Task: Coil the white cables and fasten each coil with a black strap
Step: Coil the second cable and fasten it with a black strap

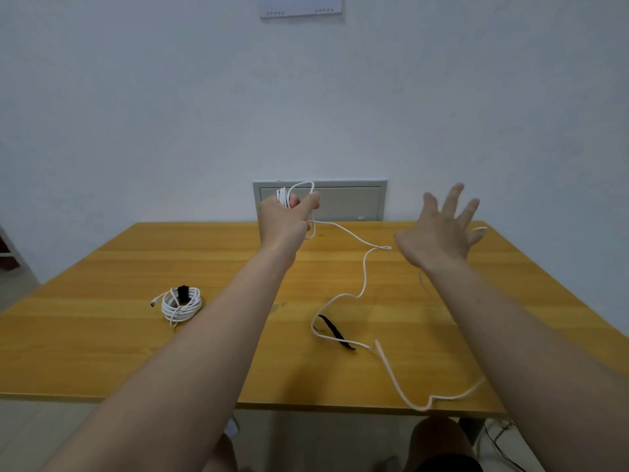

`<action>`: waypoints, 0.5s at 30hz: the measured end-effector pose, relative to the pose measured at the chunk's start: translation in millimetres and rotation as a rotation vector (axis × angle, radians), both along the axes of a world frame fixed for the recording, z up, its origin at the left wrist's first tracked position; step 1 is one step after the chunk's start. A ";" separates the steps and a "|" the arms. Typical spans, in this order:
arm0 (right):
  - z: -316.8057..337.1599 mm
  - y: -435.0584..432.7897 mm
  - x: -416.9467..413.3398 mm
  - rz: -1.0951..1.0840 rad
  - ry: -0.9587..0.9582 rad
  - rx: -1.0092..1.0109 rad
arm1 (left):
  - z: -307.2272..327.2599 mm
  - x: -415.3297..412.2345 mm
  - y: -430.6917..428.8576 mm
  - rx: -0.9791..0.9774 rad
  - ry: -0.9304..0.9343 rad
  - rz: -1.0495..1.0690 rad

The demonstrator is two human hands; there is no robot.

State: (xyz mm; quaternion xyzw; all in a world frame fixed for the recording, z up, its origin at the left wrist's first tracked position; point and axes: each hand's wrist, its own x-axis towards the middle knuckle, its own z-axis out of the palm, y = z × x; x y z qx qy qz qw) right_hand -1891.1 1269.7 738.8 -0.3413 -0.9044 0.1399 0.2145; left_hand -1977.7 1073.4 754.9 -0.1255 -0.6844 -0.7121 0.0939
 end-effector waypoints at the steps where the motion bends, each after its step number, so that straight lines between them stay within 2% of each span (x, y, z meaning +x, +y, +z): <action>1: 0.5 -2.7 -0.1 0.001 -0.083 0.077 | 1.8 1.1 0.8 -0.001 0.005 -0.002; 2: 1.8 -4.6 -1.1 0.009 -0.189 0.102 | 3.5 2.0 1.3 -0.005 0.010 -0.006; 6: 8.8 -16.0 -2.7 0.153 -0.645 -0.073 | 9.4 6.0 1.7 -0.023 0.025 -0.045; 8: 9.6 -22.2 -4.7 0.210 -0.692 0.011 | 10.1 6.3 1.0 -0.029 0.025 -0.069; 10: 14.0 -32.7 -3.3 0.202 -0.542 0.041 | 9.4 5.4 0.4 -0.026 0.027 -0.084; 12: 17.0 -40.9 -2.0 0.186 -0.260 -0.051 | 7.8 4.7 0.6 -0.025 0.026 -0.092; 13: 18.5 -43.0 -3.4 0.223 -0.146 -0.139 | 6.7 4.5 0.5 -0.022 0.026 -0.093; 15: 24.2 -50.0 -4.2 0.347 0.042 -0.505 | 4.1 4.3 -0.6 -0.015 0.031 -0.092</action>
